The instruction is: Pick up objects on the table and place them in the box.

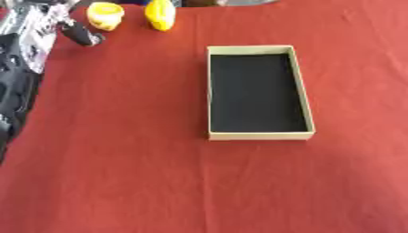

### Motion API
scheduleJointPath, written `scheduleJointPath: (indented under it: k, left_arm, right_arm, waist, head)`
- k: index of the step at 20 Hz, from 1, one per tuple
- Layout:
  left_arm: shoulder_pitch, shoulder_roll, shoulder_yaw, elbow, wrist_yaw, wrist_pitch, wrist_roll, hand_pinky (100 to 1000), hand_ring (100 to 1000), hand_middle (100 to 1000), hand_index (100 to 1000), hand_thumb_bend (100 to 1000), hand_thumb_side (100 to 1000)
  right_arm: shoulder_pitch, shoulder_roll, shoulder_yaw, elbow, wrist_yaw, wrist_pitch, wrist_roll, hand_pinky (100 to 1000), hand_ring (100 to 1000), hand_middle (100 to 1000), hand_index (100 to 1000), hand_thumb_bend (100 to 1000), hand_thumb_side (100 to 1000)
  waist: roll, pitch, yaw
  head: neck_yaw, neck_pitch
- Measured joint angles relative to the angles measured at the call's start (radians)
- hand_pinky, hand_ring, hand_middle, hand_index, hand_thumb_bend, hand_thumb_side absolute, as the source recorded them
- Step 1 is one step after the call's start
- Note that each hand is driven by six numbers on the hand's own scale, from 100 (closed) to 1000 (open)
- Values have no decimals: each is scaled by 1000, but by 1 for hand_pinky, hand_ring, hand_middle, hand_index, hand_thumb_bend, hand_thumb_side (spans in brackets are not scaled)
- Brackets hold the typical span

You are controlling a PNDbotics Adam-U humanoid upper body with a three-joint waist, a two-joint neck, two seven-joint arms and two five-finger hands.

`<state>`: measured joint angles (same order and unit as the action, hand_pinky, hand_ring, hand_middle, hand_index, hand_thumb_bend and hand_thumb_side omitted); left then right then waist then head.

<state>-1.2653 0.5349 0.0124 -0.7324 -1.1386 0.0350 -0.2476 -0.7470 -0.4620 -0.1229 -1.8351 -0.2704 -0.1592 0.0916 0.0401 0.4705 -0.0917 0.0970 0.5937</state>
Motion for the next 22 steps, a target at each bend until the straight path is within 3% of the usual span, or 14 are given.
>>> scheduleJointPath:
  k: [9,11,12,16,19,22]
  left_arm:
    - [-12,0,10,23,-54,43,4,813,859,771,899,332,100]
    - [-12,-1,10,25,-90,55,17,778,824,733,862,230,100]
    - [-12,-3,10,26,-108,62,30,758,791,685,819,138,100]
    - [-11,-14,18,30,-143,97,125,681,676,529,665,100,100]
    - [-11,-17,22,29,-136,121,230,671,659,510,636,100,100]
    - [-4,-17,8,7,-101,105,295,677,661,519,647,100,100]
  right_arm:
    - [-2,0,-5,0,-12,4,3,955,969,788,866,100,725]
    - [-6,0,-5,0,-14,6,4,956,971,790,867,100,725]
    - [-9,0,-5,0,-14,6,5,956,970,790,866,100,725]
    - [-10,1,-5,0,-18,8,6,956,970,789,867,100,725]
    - [-9,1,-5,0,-20,8,6,956,968,789,866,100,726]
    - [-8,1,-5,1,-20,8,6,955,966,789,866,100,721]
  waist:
    - [8,24,-18]
    - [10,26,-26]
    - [11,27,-30]
    - [12,28,-38]
    - [11,27,-35]
    - [1,25,-16]
  head:
    - [26,-24]
    - [31,-24]
    - [35,-24]
    - [44,-24]
    - [45,-24]
    - [38,-22]
